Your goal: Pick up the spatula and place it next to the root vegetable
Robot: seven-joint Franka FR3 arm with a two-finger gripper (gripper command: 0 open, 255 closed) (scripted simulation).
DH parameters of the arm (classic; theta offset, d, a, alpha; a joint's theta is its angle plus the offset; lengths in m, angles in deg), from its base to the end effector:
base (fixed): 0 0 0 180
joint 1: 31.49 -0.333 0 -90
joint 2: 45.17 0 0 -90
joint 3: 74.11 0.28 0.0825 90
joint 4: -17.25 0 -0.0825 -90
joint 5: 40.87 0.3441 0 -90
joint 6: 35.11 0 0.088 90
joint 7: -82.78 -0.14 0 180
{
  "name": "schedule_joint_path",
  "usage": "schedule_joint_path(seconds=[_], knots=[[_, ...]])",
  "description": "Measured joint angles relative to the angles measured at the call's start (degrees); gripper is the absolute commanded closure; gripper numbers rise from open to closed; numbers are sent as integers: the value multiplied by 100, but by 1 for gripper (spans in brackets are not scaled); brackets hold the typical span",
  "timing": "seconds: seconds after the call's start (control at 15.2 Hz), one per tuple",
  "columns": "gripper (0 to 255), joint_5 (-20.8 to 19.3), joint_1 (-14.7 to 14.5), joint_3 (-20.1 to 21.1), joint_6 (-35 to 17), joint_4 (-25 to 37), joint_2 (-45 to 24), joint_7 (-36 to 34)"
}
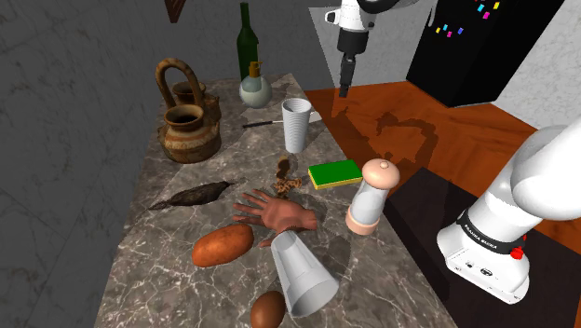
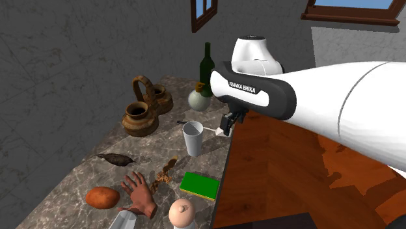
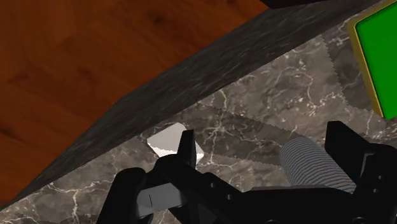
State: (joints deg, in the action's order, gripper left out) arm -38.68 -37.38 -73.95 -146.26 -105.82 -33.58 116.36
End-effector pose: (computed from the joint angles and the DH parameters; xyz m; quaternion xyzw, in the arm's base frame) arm 0.4592 0.0525 0.4342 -0.9430 -0.3324 -0.0014 0.0177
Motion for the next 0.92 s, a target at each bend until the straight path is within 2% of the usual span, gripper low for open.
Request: schedule_joint_path(seconds=[0.46,0.92], knots=[[0,39,-127,51,-627,861,-1383,850],[0,21,-226,215,-856,2200,-2841,1588]])
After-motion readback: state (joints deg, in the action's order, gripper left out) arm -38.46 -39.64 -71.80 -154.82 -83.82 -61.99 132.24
